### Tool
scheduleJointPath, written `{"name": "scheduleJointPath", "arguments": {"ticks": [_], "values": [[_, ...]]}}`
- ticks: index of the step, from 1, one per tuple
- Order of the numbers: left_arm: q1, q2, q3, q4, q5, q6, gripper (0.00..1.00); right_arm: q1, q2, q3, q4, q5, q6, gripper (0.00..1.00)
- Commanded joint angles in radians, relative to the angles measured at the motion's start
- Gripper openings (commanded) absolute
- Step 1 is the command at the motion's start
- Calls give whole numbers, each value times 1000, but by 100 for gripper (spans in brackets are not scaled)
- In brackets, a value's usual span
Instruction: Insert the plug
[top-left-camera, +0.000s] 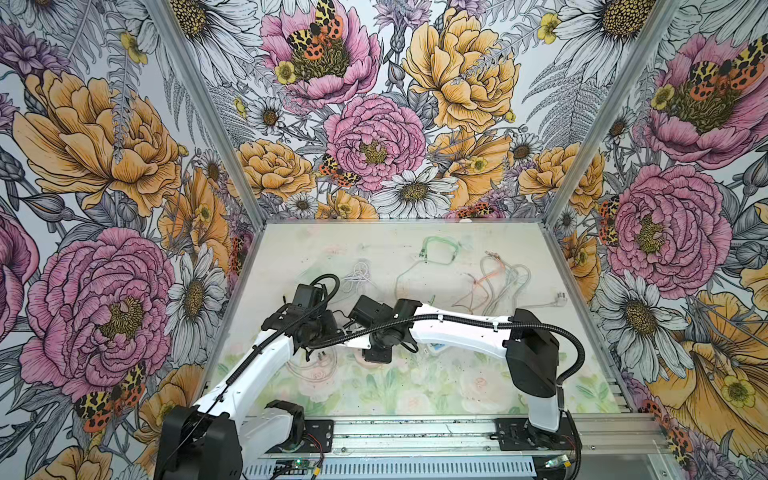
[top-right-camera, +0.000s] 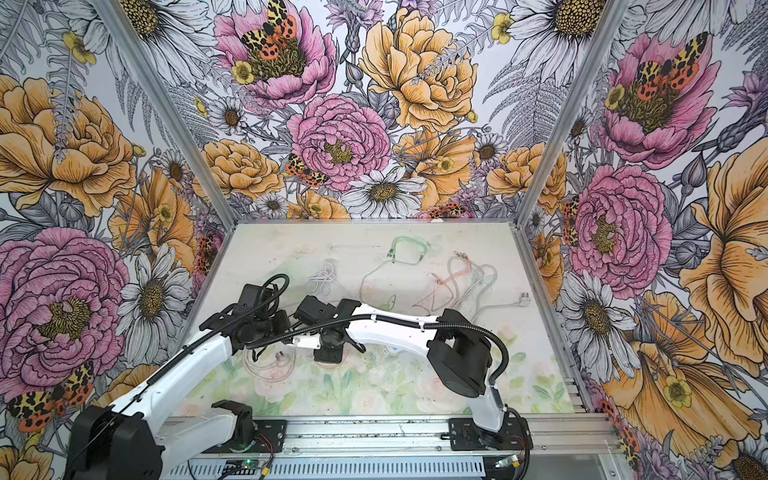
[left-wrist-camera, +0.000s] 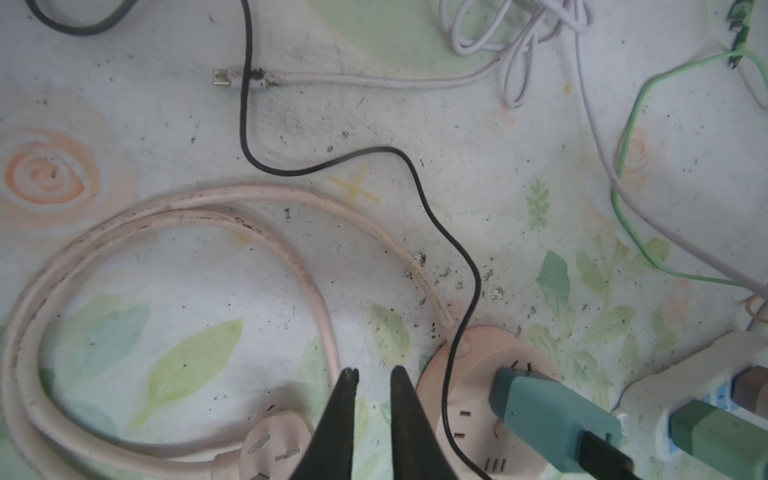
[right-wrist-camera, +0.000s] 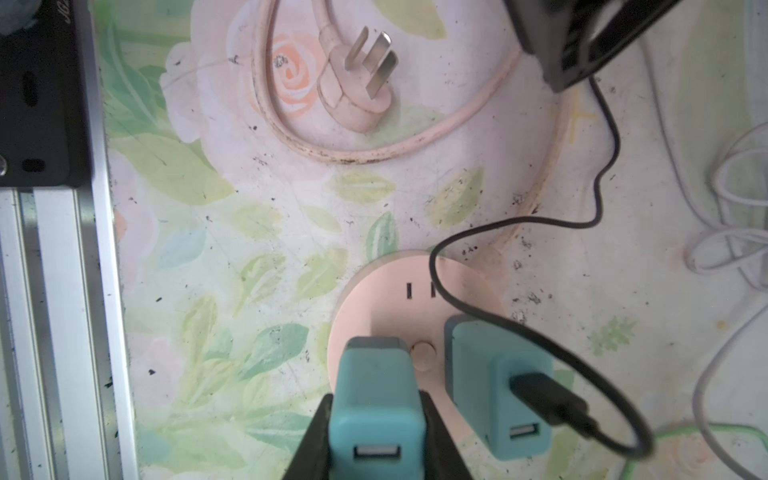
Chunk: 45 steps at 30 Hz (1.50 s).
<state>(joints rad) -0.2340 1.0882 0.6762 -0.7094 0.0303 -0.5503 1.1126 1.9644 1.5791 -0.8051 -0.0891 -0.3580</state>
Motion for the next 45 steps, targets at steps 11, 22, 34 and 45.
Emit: {"name": "scheduleJointPath", "arguments": {"ticks": [11, 22, 34, 45], "values": [[62, -41, 33, -19, -35, 34, 20, 2, 26, 4, -5, 14, 5, 0], [72, -48, 43, -17, -9, 38, 20, 3, 59, 17, -4, 3, 18, 0], [80, -48, 39, -17, -1, 45, 20, 3, 68, 12, -23, -8, 8, 0], [80, -37, 46, -17, 6, 52, 20, 2, 120, 13, -65, -58, -20, 0]]}}
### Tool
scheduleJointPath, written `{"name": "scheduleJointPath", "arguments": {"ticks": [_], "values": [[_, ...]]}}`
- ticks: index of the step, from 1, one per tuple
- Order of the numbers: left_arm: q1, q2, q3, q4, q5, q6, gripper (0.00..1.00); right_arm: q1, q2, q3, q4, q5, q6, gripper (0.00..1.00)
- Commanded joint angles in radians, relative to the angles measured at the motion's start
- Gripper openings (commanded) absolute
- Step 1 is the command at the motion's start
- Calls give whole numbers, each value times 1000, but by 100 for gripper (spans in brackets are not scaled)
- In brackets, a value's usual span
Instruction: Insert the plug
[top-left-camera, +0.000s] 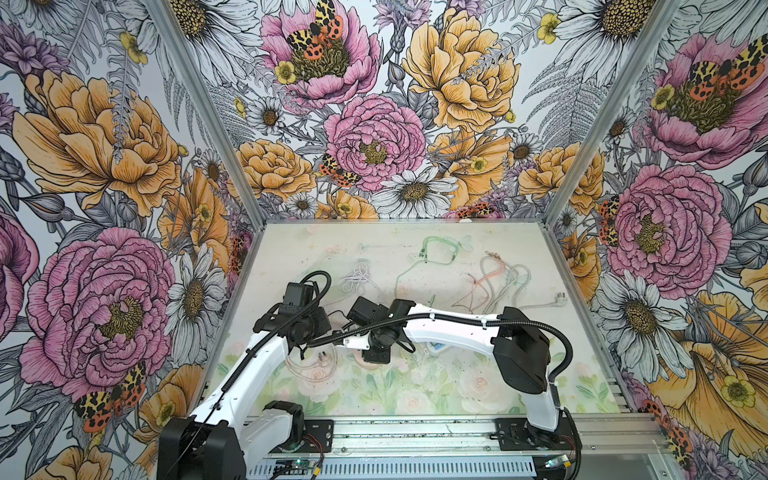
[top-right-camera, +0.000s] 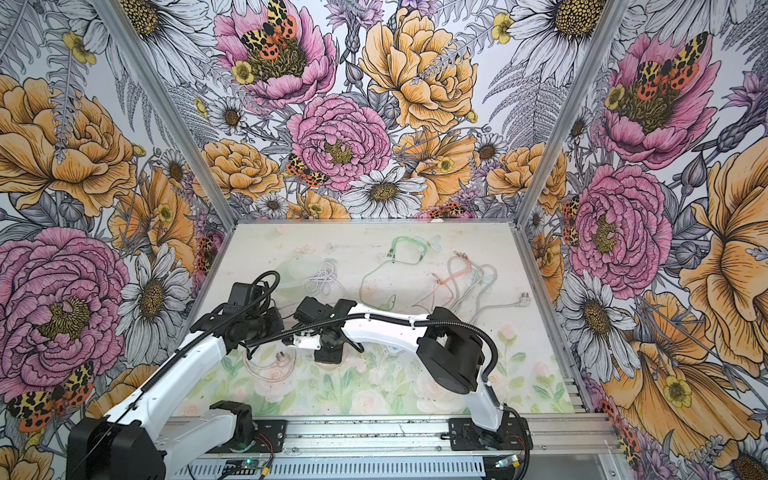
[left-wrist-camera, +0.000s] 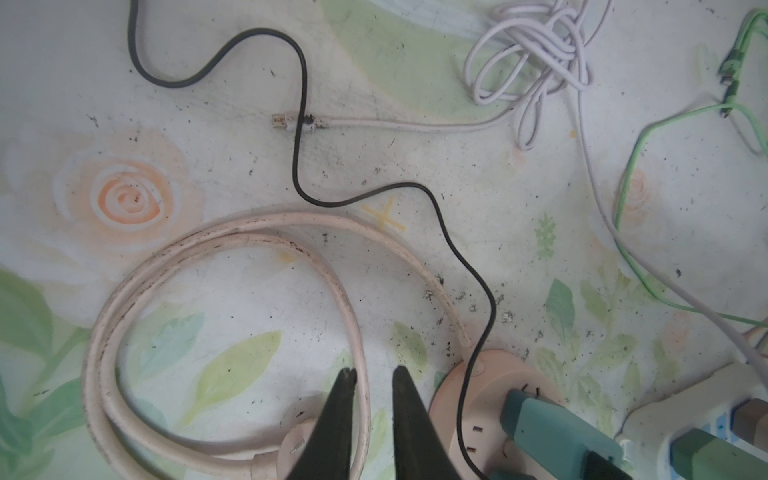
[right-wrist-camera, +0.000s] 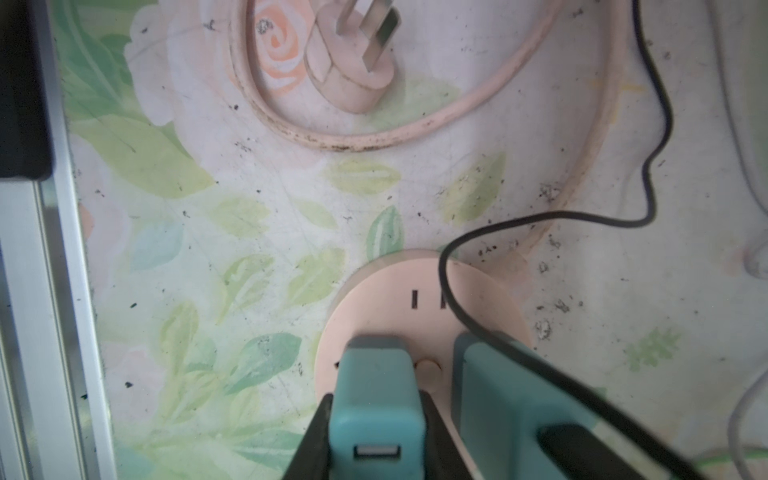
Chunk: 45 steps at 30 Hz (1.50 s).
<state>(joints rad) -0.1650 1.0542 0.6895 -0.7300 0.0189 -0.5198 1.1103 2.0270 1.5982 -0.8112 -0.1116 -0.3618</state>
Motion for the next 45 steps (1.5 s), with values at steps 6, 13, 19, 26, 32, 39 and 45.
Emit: {"name": "scheduleJointPath", "arguments": {"ticks": [6, 13, 19, 26, 32, 39, 45], "values": [[11, 15, 40, 3, 20, 23, 20, 3, 67, -10, -74, -28, -26, 0], [10, 20, 42, 4, 18, 23, 20, 4, 81, -47, -88, -27, -43, 0], [10, 26, 37, 3, 20, 23, 20, 4, 104, -92, -87, -50, -49, 0], [11, 32, 35, 4, 23, 20, 20, 3, 111, -121, -87, -35, -49, 0], [10, 37, 31, 5, 23, 16, 20, 4, 115, -146, -91, -30, -48, 0], [10, 53, 41, 5, 22, 15, 20, 5, 129, -156, -89, -55, -45, 0], [5, 61, 41, 4, 21, 12, 20, 5, 148, -174, -91, -63, -50, 0]]}}
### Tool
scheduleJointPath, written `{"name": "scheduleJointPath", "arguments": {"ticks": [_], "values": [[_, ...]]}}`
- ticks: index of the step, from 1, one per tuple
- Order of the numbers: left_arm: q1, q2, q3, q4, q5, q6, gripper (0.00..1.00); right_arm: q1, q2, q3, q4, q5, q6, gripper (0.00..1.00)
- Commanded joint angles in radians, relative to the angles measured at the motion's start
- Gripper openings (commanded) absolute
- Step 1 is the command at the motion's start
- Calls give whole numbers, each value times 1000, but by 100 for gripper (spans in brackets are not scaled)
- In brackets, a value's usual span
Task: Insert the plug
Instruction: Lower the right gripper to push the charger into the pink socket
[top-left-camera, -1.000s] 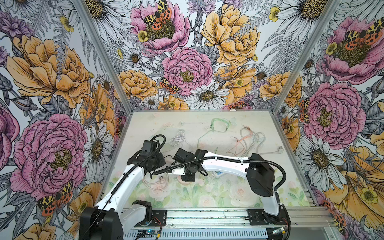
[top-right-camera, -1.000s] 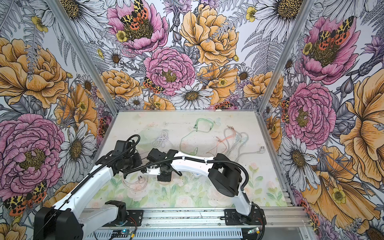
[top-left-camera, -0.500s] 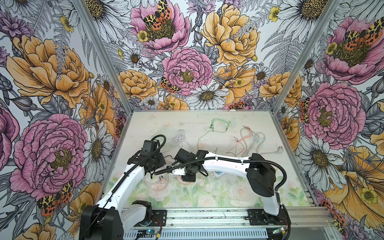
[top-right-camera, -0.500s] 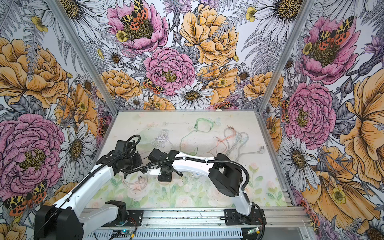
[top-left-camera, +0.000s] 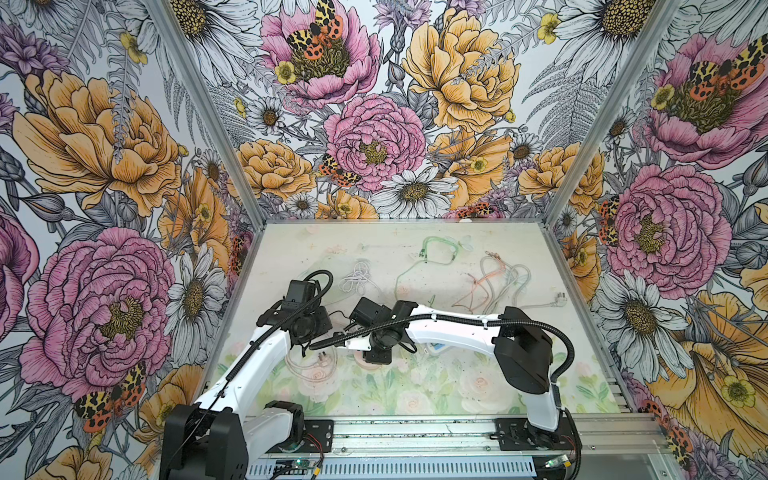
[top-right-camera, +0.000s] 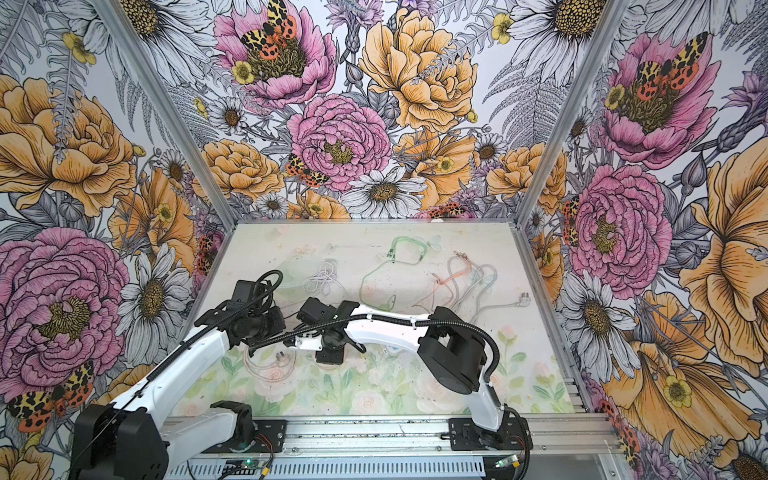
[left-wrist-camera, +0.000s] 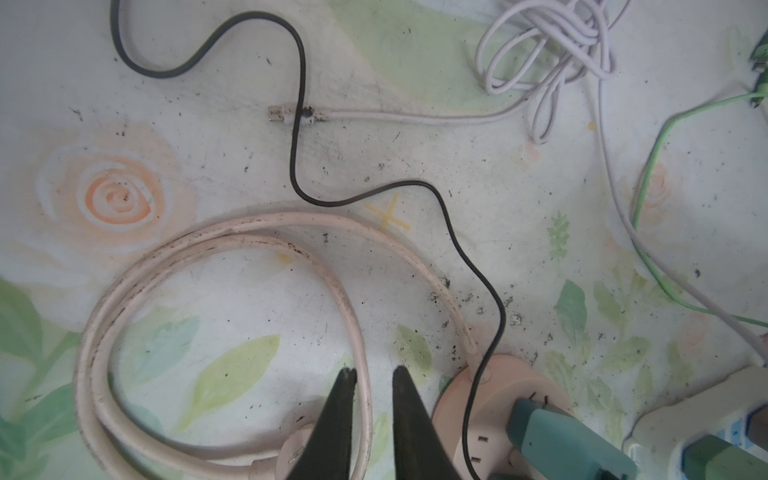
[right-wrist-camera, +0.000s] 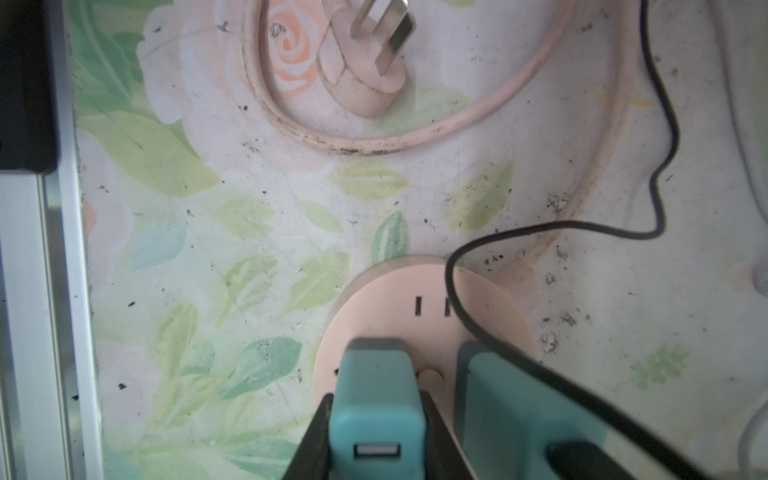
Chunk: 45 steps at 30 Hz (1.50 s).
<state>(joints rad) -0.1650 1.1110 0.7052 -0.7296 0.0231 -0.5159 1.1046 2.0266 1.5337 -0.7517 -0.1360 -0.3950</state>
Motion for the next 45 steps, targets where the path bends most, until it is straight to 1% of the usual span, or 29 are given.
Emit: {"name": "scheduleJointPath", "arguments": {"ticks": [1, 13, 18, 20, 21, 24, 27, 32, 37, 45], "values": [[3, 2, 22, 4, 18, 7, 20, 10, 151, -114, -150, -40, -19, 0], [-7, 15, 49, 3, 17, 2, 20, 11, 160, -171, -145, -17, 2, 0], [-14, 11, 54, 2, 14, -4, 20, 5, 117, -175, -113, -22, -10, 0], [-15, 6, 53, 2, 13, -5, 22, 2, 104, -164, -112, -16, -14, 0], [-16, 2, 50, 3, 13, -7, 23, 1, 98, -158, -113, -6, -16, 3], [-15, -9, 48, 3, 13, -8, 24, -5, 83, -154, -113, 12, -26, 3], [-15, -17, 46, 3, 17, -9, 24, -15, 70, -145, -116, -3, -28, 5], [-16, -22, 45, 3, 17, -8, 26, -28, 35, -125, -115, -20, -23, 15], [-14, -33, 51, 2, 10, -5, 27, -37, 11, -98, -115, -19, -18, 21], [-10, -48, 45, 3, 5, -3, 30, -32, 9, -89, -117, 7, -16, 25]]}}
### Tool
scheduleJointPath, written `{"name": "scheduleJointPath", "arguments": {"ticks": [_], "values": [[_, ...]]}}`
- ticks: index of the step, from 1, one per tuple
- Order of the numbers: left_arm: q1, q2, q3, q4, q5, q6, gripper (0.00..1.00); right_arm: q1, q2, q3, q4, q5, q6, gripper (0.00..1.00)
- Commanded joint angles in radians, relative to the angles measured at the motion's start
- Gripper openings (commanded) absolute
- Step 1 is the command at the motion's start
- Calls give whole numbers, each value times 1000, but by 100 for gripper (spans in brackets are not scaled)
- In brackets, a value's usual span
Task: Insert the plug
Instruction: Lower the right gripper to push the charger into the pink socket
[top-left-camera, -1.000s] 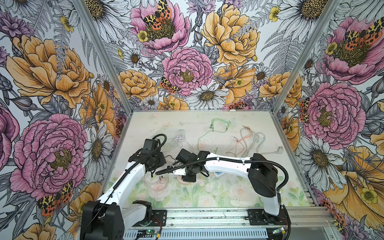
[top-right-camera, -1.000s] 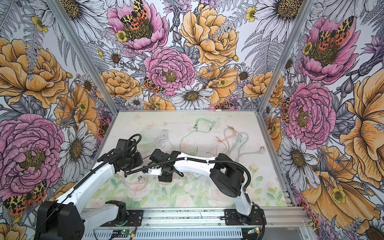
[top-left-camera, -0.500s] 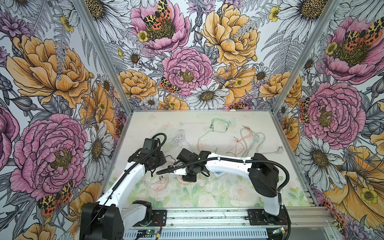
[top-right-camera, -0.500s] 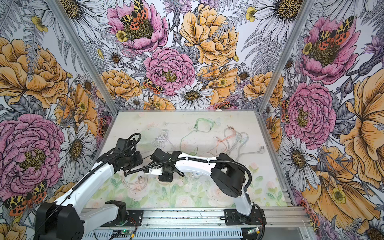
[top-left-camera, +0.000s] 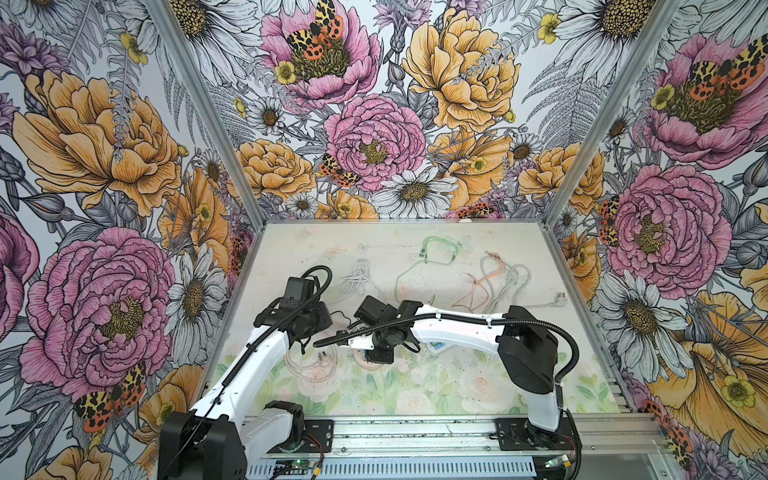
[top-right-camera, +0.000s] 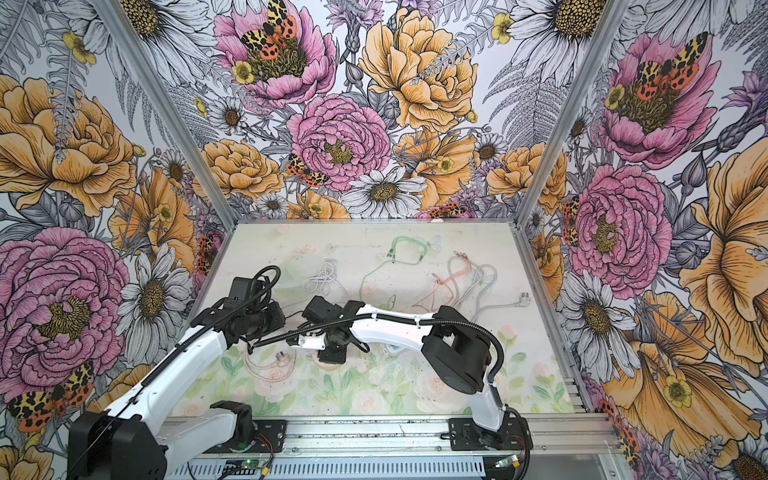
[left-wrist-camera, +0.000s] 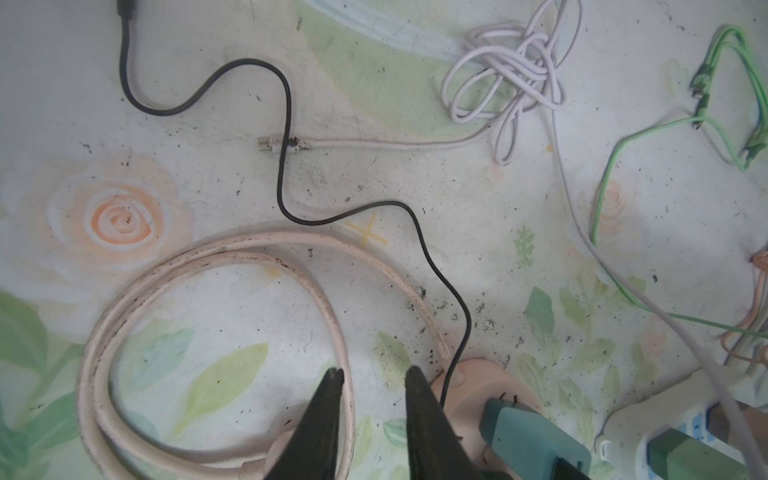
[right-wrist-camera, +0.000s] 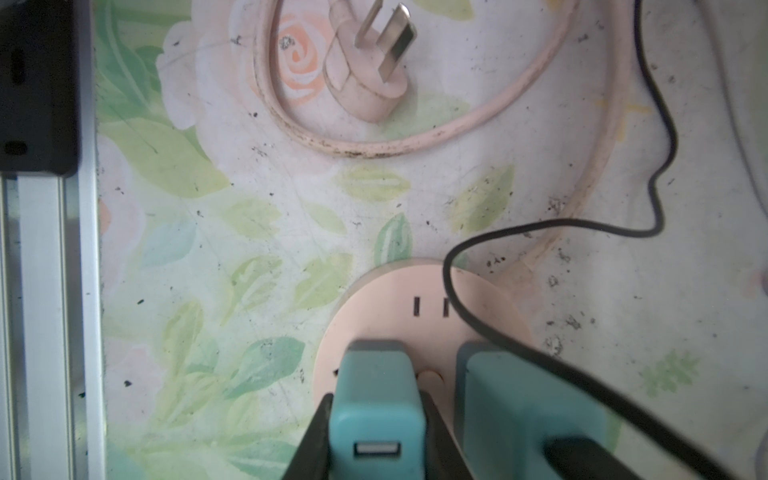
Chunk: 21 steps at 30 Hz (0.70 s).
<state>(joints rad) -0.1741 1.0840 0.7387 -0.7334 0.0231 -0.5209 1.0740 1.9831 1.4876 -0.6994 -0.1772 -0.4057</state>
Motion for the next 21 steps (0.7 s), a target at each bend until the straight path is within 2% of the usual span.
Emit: {"name": "scheduleJointPath", "arguments": {"ticks": [1, 11, 17, 21], "values": [[0, -22, 10, 7, 6, 1, 30, 0, 54, -43, -169, 52, -3, 25], [9, -47, -3, 7, 10, 4, 35, 4, 43, -32, -169, 50, 13, 30], [12, -64, -13, 6, 14, 5, 46, -2, 19, -24, -167, 22, 23, 33], [13, -81, -21, 5, 16, 4, 49, -4, 5, -19, -167, 22, 26, 34]]}}
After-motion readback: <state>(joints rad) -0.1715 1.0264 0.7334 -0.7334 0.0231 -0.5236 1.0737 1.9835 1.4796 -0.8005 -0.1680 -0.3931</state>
